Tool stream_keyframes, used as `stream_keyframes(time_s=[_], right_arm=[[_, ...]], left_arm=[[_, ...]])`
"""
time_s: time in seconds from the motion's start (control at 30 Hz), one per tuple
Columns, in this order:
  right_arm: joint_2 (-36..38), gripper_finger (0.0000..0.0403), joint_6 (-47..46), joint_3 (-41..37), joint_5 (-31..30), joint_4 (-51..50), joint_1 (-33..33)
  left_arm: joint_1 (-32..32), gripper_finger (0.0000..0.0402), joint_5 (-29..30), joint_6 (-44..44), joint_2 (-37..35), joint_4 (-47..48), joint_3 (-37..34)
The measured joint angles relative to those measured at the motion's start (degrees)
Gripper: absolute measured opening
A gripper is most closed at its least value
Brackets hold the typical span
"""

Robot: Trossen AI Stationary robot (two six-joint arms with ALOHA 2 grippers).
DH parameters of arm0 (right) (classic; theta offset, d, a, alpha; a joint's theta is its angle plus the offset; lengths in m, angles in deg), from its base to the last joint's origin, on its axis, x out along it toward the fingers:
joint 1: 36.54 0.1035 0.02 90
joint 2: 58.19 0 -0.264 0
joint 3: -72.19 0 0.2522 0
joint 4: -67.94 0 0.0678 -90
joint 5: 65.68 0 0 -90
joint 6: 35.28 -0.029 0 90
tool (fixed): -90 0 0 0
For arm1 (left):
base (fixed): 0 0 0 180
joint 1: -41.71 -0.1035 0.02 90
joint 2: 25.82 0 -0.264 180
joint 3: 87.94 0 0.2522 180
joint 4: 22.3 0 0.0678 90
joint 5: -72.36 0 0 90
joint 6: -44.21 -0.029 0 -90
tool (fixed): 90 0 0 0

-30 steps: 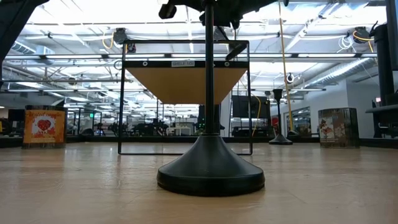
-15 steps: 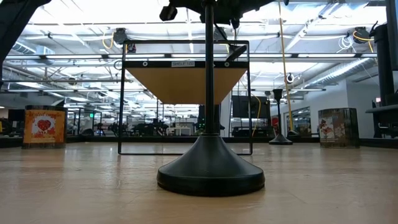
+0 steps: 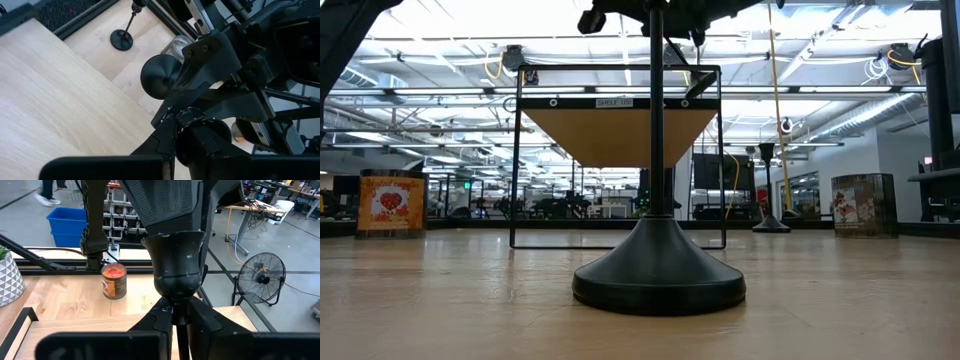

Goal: Pick & Place candle stick holders
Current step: Put the top left black candle holder on the shelf

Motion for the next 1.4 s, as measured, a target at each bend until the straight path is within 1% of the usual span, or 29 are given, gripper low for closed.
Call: stream_keyframes(time_s=[0.13, 0.23, 0.57, 0.7, 0.83, 0.97, 1.07, 1.2, 1.23, 1.33, 1.4], right_arm=[[0.0, 0.0021, -0.1, 0.0, -0.1, 0.0, 0.0], [0.0, 0.0021, -0.8, 0.0, -0.2, 0.1, 0.0], [0.1, 0.0021, -2.0, 0.0, -1.3, -1.0, -0.1], [0.1, 0.0021, -1.9, 0.0, -3.2, -2.6, -0.1], [0.1, 0.0021, -1.9, 0.0, -3.2, -3.0, -0.2], [0.1, 0.0021, -1.8, 0.0, -3.1, -2.6, -0.7], [0.1, 0.0021, -1.8, 0.0, -3.1, 0.4, -2.1], [-0.7, 0.0021, -2.6, 0.0, -2.8, 8.2, -4.5], [-1.2, 0.0021, -3.4, 0.0, -1.9, 10.2, -5.3], [-3.1, 0.0021, -7.3, 0.0, 4.4, 16.1, -7.8], [-4.8, 0.0021, -9.6, 0.0, 7.5, 19.8, -9.0]], left_arm=[[0.0, 0.0031, 0.2, -1.6, 0.0, -0.6, 0.0], [-0.3, 0.0048, 0.1, -3.2, 0.0, -0.9, 0.0], [-2.6, 0.0158, 0.0, -4.7, -0.1, -0.7, 0.0], [-4.4, 0.0190, -0.6, -4.7, -0.9, 0.4, 0.0], [-5.9, 0.0206, -0.7, -4.7, -2.7, 1.5, 0.1], [-6.9, 0.0209, -0.6, -6.7, -4.5, 3.0, 0.0], [-7.1, 0.0209, 1.8, -11.6, -6.3, 5.1, 0.0], [-6.9, 0.0209, 6.7, -16.6, -7.3, 9.4, 0.0], [-6.7, 0.0209, 8.9, -16.9, -7.4, 10.3, 0.0], [-6.2, 0.0209, 16.6, -17.0, -7.7, 13.3, 0.0], [-6.1, 0.0209, 19.9, -16.7, -7.7, 14.5, -0.2]])
